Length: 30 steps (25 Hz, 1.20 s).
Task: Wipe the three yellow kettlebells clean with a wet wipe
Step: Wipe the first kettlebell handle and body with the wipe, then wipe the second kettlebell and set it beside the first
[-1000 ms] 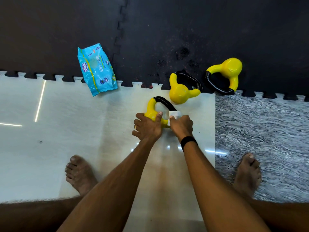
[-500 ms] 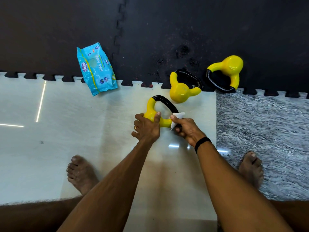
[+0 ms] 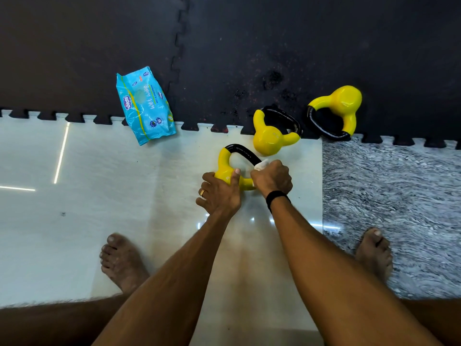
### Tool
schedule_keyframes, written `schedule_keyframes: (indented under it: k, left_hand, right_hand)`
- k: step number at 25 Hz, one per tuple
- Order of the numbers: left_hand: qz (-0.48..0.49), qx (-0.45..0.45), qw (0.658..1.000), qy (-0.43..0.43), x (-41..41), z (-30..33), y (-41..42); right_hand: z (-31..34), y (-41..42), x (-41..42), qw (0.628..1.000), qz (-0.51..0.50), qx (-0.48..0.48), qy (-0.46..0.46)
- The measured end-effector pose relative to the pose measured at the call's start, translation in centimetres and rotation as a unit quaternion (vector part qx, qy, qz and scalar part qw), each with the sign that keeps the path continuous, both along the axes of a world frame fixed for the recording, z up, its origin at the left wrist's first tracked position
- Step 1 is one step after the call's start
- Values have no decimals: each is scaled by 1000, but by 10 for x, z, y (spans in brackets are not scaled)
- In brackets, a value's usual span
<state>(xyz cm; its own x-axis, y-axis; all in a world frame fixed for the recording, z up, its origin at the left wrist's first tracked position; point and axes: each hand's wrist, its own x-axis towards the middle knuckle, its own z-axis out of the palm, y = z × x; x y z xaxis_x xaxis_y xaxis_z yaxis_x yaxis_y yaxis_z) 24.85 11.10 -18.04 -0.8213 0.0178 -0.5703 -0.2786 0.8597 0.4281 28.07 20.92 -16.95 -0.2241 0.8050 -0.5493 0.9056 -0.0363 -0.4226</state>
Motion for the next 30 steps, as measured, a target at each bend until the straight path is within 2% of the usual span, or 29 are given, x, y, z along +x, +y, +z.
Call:
schedule_keyframes:
  k: [3, 6, 9, 14, 17, 19, 22, 24, 25, 26, 27, 29, 30]
  left_hand:
    - [8, -10, 1000, 2, 1, 1, 1]
    - [2, -32, 999, 3, 2, 2, 2]
    - [-2, -56, 998, 7, 4, 4, 3]
    - [68, -95, 993, 14, -8, 8, -9]
    - [112, -106, 988, -4, -31, 8, -22]
    - [144, -102, 984, -12, -42, 10, -28]
    - [186, -85, 978, -27, -51, 14, -30]
    - [191, -104, 976, -5, -53, 18, -30]
    - [184, -117, 976, 28, -54, 21, -28]
    - [169, -122, 975, 74, -54, 24, -25]
    - [145, -111, 975, 124, -54, 29, -21]
    - [74, -65, 974, 204, -50, 36, -3]
    - [42, -49, 973, 222, -46, 37, 5]
  right_hand:
    - [-12, 12, 14, 992, -16, -72, 107]
    - [-20, 17, 37, 957, -72, -180, 214]
    - [-19, 14, 39, 927, -106, -222, 282]
    - [-28, -12, 14, 950, -58, -130, 277]
    - [-28, -31, -4, 941, -24, -118, 316]
    - [-23, -33, -14, 918, -28, -178, 353]
    - [-19, -28, -18, 865, -45, -310, 392]
    - [-17, -21, -16, 839, -54, -365, 401]
    - [-14, -18, -15, 838, -57, -369, 397]
    - [-10, -14, -14, 851, -51, -346, 392]
    - [-6, -10, -12, 885, -38, -278, 371]
    - [0, 3, -3, 952, 1, -65, 298]
    - [2, 10, 0, 965, 11, 44, 258]
